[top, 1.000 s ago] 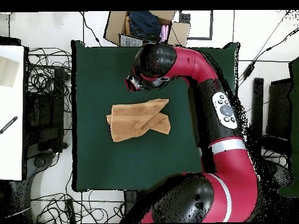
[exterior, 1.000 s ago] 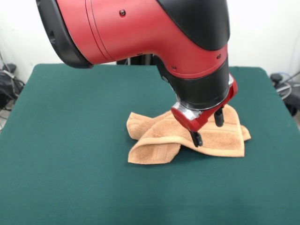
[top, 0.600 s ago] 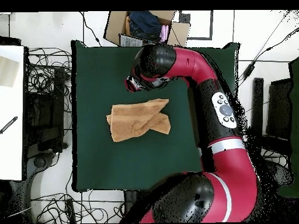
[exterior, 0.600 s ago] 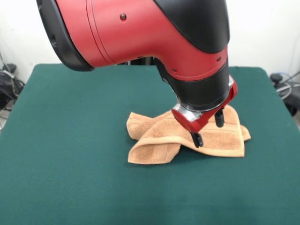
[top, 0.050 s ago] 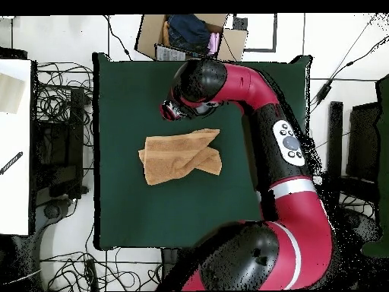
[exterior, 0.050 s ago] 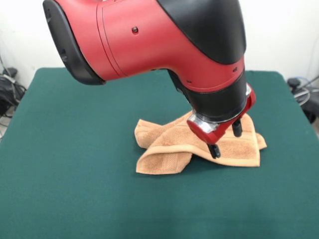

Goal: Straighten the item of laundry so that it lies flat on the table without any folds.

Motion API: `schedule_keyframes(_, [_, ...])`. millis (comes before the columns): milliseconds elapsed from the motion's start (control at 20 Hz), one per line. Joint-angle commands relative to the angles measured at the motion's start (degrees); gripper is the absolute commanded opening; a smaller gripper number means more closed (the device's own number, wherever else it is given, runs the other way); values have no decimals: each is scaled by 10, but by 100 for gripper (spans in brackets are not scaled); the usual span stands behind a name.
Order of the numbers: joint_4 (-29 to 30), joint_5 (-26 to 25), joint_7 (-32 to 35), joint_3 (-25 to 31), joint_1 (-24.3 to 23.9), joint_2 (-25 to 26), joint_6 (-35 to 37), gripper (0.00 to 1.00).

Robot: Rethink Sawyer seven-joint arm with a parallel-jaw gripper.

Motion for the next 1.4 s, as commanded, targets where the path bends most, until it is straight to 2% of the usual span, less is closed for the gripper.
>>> schedule_keyframes(50, [36,-1,-101,35,-14,7,23,100])
schedule_keyframes(1400, [38,4,-98,38,-16,9,31,100])
